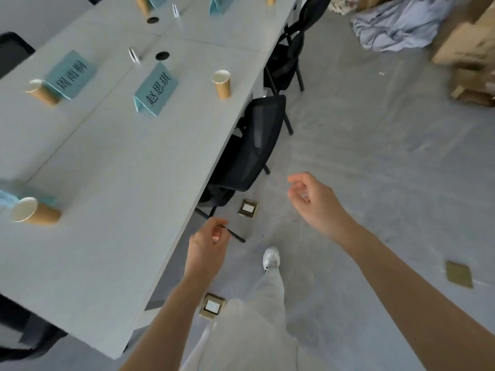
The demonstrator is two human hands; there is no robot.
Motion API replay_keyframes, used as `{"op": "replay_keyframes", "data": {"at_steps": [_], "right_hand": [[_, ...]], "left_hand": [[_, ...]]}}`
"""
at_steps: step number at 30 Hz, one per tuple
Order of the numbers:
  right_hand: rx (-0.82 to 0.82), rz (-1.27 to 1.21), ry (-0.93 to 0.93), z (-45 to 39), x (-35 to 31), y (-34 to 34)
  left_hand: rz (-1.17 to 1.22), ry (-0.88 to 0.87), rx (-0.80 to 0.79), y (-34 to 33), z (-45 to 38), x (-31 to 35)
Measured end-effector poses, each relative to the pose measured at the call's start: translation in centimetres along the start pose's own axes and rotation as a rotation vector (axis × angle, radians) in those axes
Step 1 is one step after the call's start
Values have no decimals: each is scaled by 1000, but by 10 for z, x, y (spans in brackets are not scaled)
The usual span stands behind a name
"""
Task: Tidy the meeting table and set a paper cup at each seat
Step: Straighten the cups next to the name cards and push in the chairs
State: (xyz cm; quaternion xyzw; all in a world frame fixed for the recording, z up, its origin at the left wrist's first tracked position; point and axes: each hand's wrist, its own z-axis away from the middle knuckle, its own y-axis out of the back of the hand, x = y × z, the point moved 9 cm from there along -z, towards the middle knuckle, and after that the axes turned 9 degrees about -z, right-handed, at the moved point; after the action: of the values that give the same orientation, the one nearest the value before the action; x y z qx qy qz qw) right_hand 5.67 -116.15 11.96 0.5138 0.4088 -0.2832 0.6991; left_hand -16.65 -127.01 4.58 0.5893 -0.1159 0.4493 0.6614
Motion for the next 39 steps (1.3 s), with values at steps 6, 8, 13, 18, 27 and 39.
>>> {"op": "replay_keyframes", "data": {"at_steps": [6,8,13,18,27,39], "right_hand": [[-98,31,27,-117,-5,18],[-130,42,33,-155,-7,25],[-229,42,14,-238,-1,36],[-325,54,21,-319,8,41],[-545,83,94,-450,16,48],[-739,125,189,-576,-11,-33]], "left_hand": [[44,102,46,-9,-95,40],[47,115,59,-12,-129,56],[-18,154,73,-19,-205,92],[-26,220,99,-31,-267,119],[-102,334,218,-66,-349,162],[-64,614,412,-60,-423,130]]}}
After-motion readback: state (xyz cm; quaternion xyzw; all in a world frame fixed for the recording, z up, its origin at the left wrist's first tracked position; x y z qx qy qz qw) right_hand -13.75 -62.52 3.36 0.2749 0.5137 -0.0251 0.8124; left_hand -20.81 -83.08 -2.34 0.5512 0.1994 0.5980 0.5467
